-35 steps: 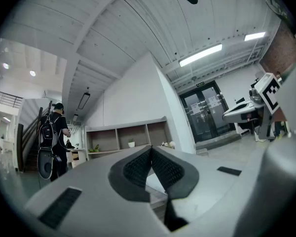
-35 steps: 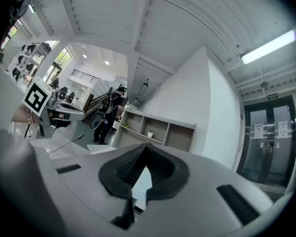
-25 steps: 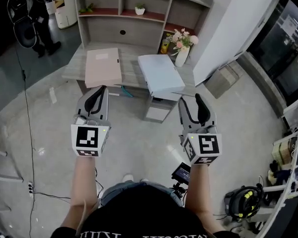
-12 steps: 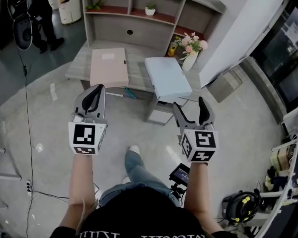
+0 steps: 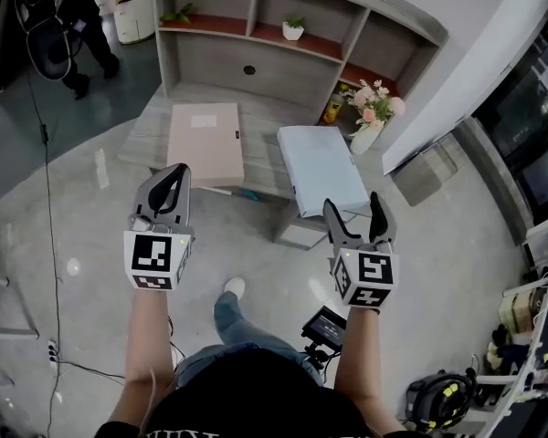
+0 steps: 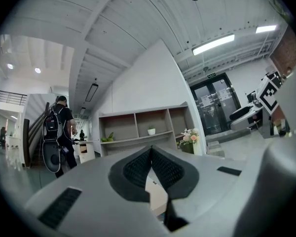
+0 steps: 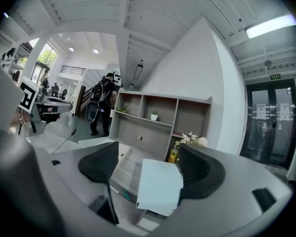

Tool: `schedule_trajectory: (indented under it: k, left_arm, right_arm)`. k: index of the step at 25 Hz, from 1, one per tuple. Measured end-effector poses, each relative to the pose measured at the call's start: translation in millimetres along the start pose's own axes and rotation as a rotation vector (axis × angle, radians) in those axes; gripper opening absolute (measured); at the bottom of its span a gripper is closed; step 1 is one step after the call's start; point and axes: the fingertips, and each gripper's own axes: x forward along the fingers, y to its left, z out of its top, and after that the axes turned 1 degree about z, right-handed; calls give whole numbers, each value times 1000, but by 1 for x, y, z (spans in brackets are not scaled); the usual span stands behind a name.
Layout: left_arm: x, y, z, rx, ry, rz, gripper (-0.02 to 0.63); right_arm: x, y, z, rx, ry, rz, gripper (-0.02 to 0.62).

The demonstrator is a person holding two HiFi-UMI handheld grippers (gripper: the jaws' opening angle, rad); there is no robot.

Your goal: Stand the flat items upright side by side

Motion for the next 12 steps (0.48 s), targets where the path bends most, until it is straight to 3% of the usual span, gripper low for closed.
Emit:
schedule_trajectory:
  k: [6, 12]
  left_arm:
    - [82, 35, -22, 2, 41, -23, 11]
    - [157, 61, -43, -5, 87, -68, 11]
  right_arm:
    - [93, -10, -2, 16, 60, 15, 373]
    - [169, -30, -5, 55, 114, -22, 373]
